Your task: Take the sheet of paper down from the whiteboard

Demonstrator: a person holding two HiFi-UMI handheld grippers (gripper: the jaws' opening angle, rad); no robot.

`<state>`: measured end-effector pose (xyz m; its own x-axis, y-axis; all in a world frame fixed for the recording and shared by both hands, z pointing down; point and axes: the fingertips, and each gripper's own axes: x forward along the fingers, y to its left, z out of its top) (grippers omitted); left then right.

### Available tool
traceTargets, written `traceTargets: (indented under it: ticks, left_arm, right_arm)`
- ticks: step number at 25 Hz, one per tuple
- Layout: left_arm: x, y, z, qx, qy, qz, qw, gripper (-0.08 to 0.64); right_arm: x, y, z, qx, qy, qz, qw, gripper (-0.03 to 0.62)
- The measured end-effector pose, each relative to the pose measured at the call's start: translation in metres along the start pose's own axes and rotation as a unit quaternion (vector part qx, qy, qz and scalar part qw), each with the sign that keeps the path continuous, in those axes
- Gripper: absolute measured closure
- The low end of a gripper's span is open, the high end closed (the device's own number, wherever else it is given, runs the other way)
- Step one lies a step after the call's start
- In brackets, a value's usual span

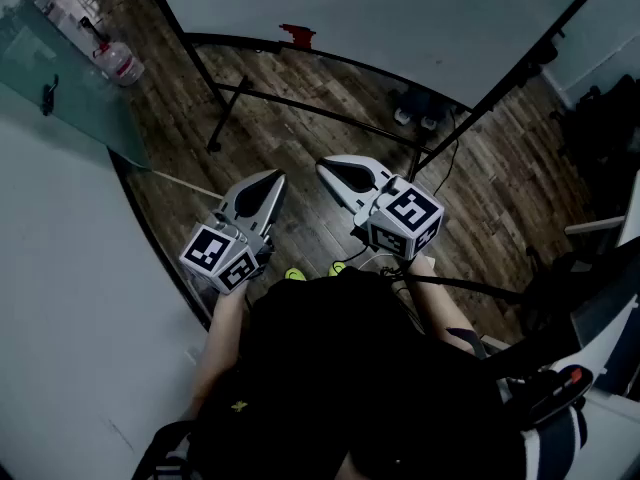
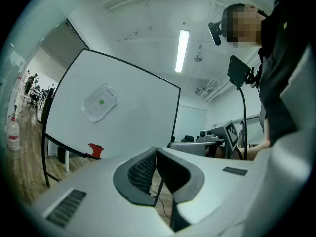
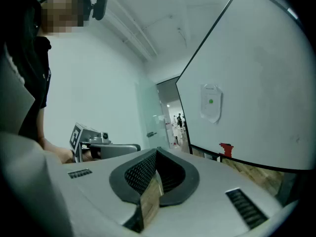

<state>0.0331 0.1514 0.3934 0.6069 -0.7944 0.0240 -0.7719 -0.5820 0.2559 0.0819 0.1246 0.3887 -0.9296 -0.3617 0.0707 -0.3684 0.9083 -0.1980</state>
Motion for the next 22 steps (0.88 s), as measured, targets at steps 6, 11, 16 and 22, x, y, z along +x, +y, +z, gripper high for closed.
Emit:
traceTargets:
  ticks: [6,11,16,22]
  left_arm:
    - [0.0,0.0,-0.001,-0.002,0.001,-0.002,1.0,0.572]
    - [0.001,0.001,-0.003,-0.001,0.002,0.002,1.0,0.572]
    - [0.003,0.001,-0.003,-0.001,0.003,0.008,1.0,0.572]
    - [0.007,0.001,-0.006,0.001,0.005,0.016,0.9999,0.572]
  right_arm:
    - [0.003,0.005,-0.003,-0.007,0.005,0.007,1.0,0.578]
    - [0.005,0.012,-0.007,-0.029,0.017,0.018,0.999,0.577]
    - [0.003,0.009,-0.005,-0.044,0.018,0.008,0.999,0.577]
    - [0.001,0.002,-0.008,-0.045,0.024,0.009,0.999,0.577]
